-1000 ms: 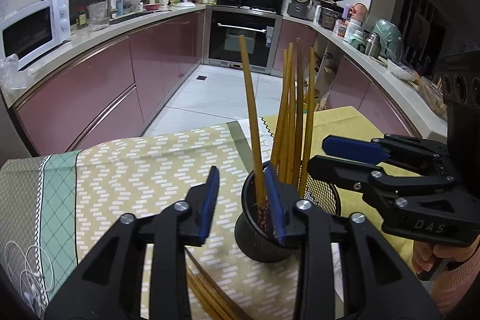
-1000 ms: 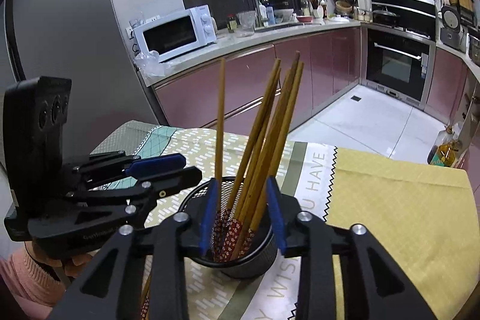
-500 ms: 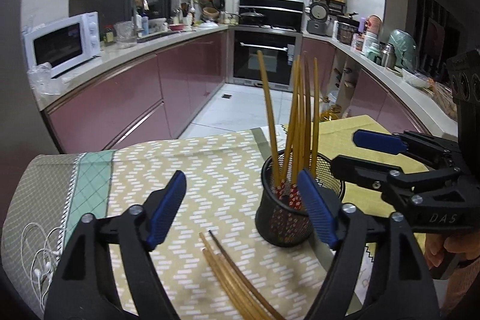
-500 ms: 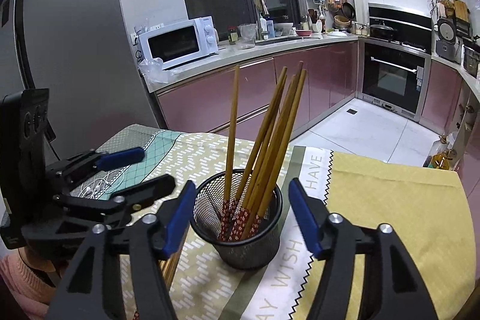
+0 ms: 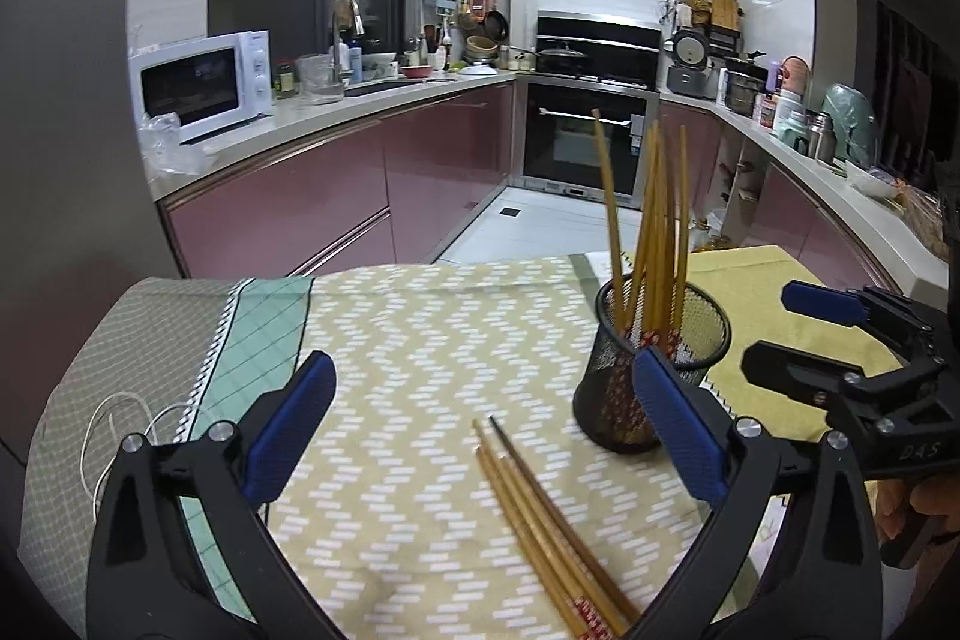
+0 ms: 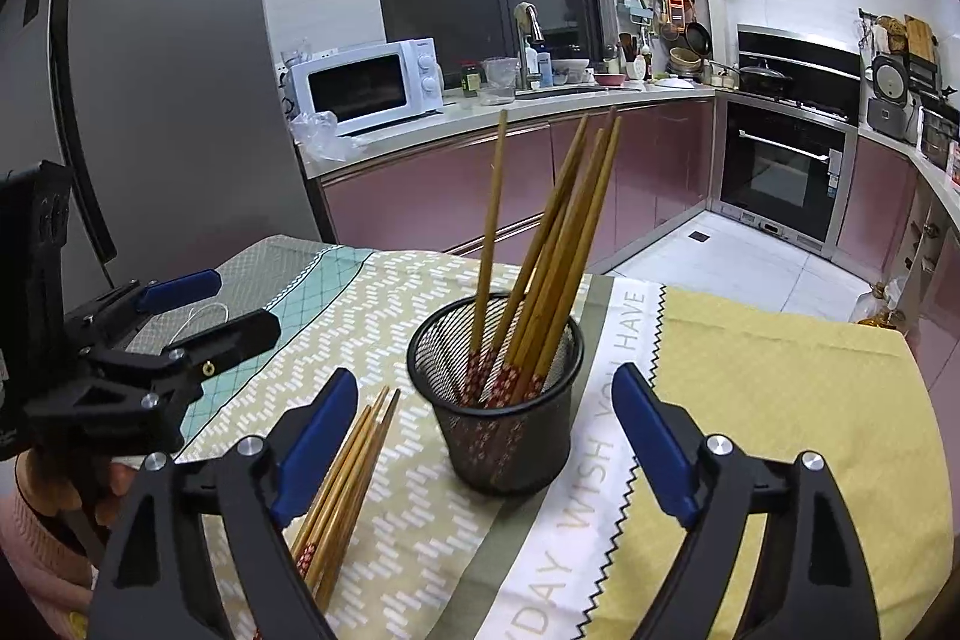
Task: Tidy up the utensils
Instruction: 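Withdraw both open tools and move them over the remaining chopsticks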
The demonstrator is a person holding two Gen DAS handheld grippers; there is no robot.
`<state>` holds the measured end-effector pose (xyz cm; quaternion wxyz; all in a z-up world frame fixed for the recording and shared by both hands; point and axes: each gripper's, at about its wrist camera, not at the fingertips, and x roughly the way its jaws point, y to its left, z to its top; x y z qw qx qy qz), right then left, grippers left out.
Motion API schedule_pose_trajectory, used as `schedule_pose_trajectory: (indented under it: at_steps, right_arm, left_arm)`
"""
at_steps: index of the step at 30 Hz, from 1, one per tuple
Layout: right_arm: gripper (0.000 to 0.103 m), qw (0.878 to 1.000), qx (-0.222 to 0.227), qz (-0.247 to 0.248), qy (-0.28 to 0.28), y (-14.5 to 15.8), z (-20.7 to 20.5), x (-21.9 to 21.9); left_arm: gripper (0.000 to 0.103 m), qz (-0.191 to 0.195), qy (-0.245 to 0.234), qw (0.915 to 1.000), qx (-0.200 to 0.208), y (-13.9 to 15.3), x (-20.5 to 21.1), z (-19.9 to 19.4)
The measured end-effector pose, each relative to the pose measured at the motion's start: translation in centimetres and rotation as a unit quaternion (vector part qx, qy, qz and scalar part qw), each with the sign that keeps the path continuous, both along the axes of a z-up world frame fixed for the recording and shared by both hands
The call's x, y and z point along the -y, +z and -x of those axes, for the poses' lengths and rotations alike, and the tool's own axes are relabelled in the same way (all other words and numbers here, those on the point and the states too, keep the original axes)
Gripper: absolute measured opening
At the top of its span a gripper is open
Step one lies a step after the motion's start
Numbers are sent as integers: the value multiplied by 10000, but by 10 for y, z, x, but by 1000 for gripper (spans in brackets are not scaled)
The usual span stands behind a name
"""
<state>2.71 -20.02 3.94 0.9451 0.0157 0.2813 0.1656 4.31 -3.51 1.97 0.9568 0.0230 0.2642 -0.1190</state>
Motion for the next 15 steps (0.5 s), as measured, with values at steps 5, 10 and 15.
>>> schedule_pose_trajectory:
  at_steps: [5, 10, 15]
  right_arm:
    - [84, 9996, -79, 30, 272, -9, 15, -10]
    - [84, 9982, -202, 232, 521, -23, 28, -29]
    - [82, 9960, -527, 214, 695, -44, 29, -44]
  left_arm:
    - [98, 39, 179, 9998, -114, -10, -16, 11]
    - [98, 0, 307, 9990, -325, -27, -26, 14]
    - [98, -64, 345, 9976, -598, -45, -26, 15]
